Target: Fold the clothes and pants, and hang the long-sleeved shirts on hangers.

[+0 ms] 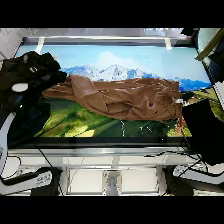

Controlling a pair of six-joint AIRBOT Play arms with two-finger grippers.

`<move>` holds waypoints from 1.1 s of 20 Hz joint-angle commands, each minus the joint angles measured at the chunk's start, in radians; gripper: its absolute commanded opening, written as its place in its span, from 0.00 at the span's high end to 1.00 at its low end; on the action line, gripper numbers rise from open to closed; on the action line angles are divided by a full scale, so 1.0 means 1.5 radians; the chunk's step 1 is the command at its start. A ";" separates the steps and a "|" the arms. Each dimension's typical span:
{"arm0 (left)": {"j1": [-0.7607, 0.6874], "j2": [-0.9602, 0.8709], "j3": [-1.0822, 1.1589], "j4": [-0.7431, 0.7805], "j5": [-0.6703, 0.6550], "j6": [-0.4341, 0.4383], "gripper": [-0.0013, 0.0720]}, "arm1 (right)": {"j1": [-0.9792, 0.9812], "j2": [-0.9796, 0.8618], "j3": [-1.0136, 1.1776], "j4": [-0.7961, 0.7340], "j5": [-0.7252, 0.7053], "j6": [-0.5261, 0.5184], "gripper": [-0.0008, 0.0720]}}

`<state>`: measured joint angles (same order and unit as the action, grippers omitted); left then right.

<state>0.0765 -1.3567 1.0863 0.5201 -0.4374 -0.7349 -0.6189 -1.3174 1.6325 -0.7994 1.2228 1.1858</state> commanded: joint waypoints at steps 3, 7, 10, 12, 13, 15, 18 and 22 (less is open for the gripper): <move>-0.009 -0.151 0.286 0.743 -0.250 -0.634 0.25 | -0.003 0.047 0.001 -0.011 0.099 0.002 0.39; -0.010 -0.224 0.439 0.715 -0.386 -0.653 0.34 | -0.002 0.047 0.000 -0.011 0.104 0.003 0.39; -0.010 -0.247 0.443 0.504 -0.221 -0.653 0.36 | -0.003 0.047 0.000 -0.012 0.124 0.004 0.39; -0.010 -0.277 0.443 0.493 -0.224 -0.652 0.34 | -0.003 0.047 0.000 -0.023 0.139 0.004 0.39; -0.010 -0.294 0.443 0.492 -0.256 -0.652 0.24 | -0.003 0.047 0.000 -0.032 0.140 0.004 0.39; -0.010 -0.331 0.443 0.495 -0.303 -0.652 0.08 | -0.003 0.047 0.000 -0.045 0.137 0.002 0.39; -0.013 -0.371 0.443 0.495 -0.287 -0.653 0.08 | -0.003 0.047 0.000 -0.049 0.137 0.002 0.39; -0.009 -0.391 0.443 0.503 -0.213 -0.710 0.10 | -0.003 0.047 0.000 -0.051 0.137 0.002 0.39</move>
<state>0.0589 -1.9133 1.7489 1.2694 -0.8158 -1.7386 -0.6220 -1.2480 1.6325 -0.8677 1.4269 1.1896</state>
